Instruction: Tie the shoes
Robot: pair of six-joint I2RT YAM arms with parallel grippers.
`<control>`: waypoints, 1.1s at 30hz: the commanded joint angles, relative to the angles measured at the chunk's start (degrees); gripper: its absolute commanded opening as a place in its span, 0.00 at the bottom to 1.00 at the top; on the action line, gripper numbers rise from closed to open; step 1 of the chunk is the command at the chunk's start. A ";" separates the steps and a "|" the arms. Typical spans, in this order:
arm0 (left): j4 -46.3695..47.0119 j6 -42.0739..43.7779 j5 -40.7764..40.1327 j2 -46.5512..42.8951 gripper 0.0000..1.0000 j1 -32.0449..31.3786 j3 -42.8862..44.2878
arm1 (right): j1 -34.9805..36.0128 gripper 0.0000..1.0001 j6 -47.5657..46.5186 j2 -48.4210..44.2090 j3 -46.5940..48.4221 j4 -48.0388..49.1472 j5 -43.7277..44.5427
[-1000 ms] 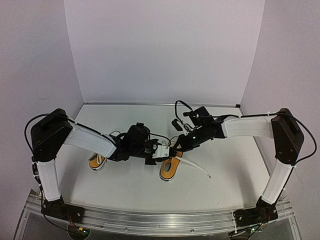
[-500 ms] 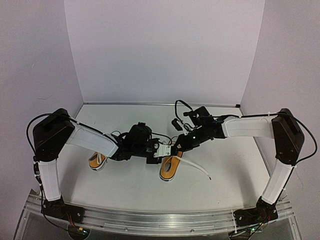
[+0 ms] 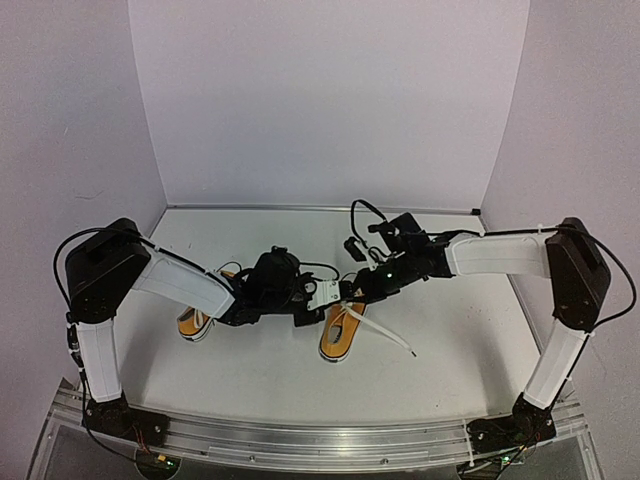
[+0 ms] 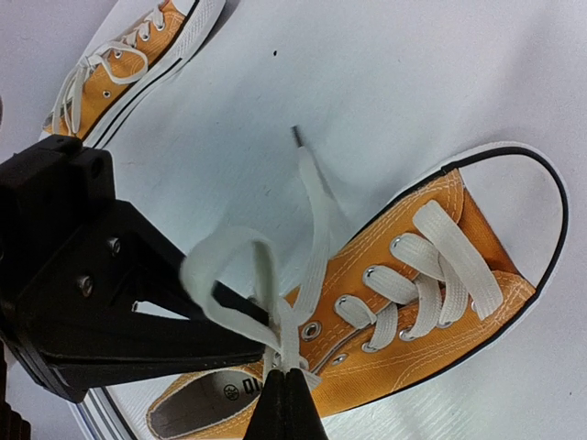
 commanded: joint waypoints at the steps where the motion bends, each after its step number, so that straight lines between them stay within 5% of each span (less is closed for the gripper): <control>1: 4.92 -5.36 -1.69 -1.62 0.00 -0.10 0.63 | 0.13 0.00 0.33 -2.88 -0.39 1.55 -0.57; 14: 6.64 -7.22 7.56 -2.35 0.00 -0.10 -1.28 | 0.14 0.00 0.51 -2.06 -0.11 1.55 0.19; 33: 6.22 -11.23 1.73 4.24 0.00 0.60 3.02 | 0.14 0.00 0.78 -3.14 -0.83 2.03 -0.19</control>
